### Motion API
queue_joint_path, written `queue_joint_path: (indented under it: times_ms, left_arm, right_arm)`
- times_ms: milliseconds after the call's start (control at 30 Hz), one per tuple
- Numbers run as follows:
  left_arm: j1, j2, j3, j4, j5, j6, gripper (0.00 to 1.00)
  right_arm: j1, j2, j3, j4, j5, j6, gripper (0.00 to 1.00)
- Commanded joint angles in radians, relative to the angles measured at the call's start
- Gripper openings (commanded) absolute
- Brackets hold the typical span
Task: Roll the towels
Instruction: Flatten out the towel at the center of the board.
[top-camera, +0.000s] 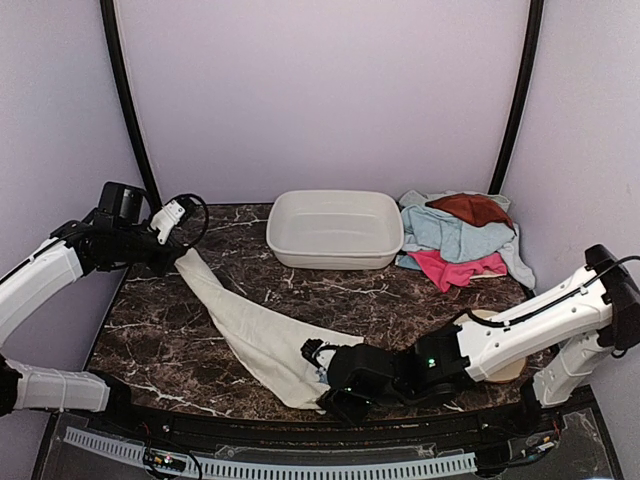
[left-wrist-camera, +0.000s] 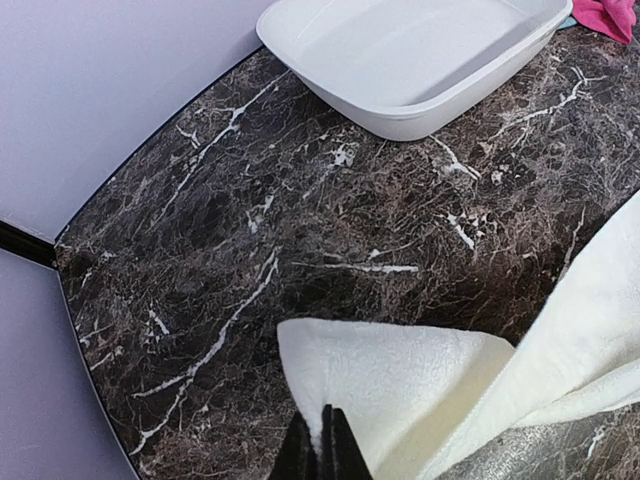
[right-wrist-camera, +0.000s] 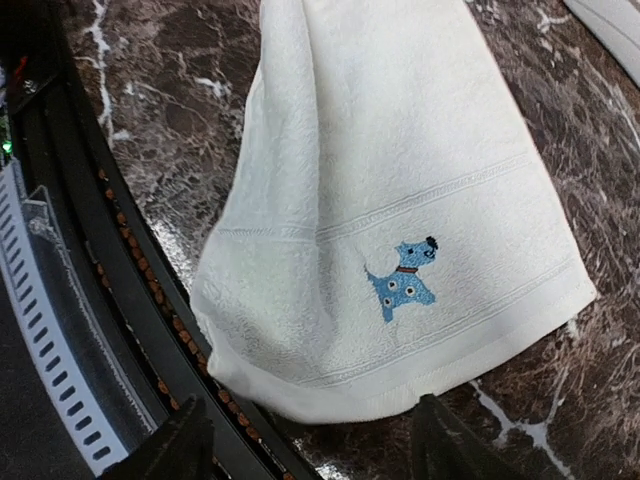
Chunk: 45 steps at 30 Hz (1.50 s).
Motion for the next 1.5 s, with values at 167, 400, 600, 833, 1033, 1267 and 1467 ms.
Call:
queue_joint_path:
  times_ms: [167, 400, 600, 833, 1033, 1267, 1467]
  left_arm:
    - [0.004, -0.046, -0.029, -0.076, -0.013, -0.021, 0.0]
    - [0.004, -0.041, -0.024, -0.075, -0.021, -0.031, 0.0]
    - [0.005, -0.048, -0.027, -0.077, -0.034, -0.023, 0.0]
    - [0.005, -0.052, -0.028, -0.086, -0.035, -0.019, 0.0]
    - [0.006, -0.053, -0.034, -0.09, -0.044, -0.017, 0.0]
    - [0.006, -0.068, -0.027, -0.082, -0.137, 0.02, 0.0]
    - [0.006, -0.092, -0.005, -0.028, -0.219, 0.061, 0.0]
  right_arm:
    - [-0.291, -0.226, -0.052, 0.019, -0.101, 0.012, 0.72]
    - [-0.369, 0.018, 0.03, -0.048, -0.149, 0.024, 0.67]
    - [-0.399, 0.182, 0.086, -0.046, -0.193, 0.057, 0.6]
    - [-0.412, 0.286, 0.171, -0.098, -0.2, 0.05, 0.56]
    - [-0.426, 0.309, 0.207, -0.106, -0.198, 0.047, 0.3]
    - [-0.436, 0.257, 0.255, -0.133, -0.078, 0.028, 0.0]
    - [-0.458, 0.15, 0.301, -0.139, 0.04, -0.043, 0.0]
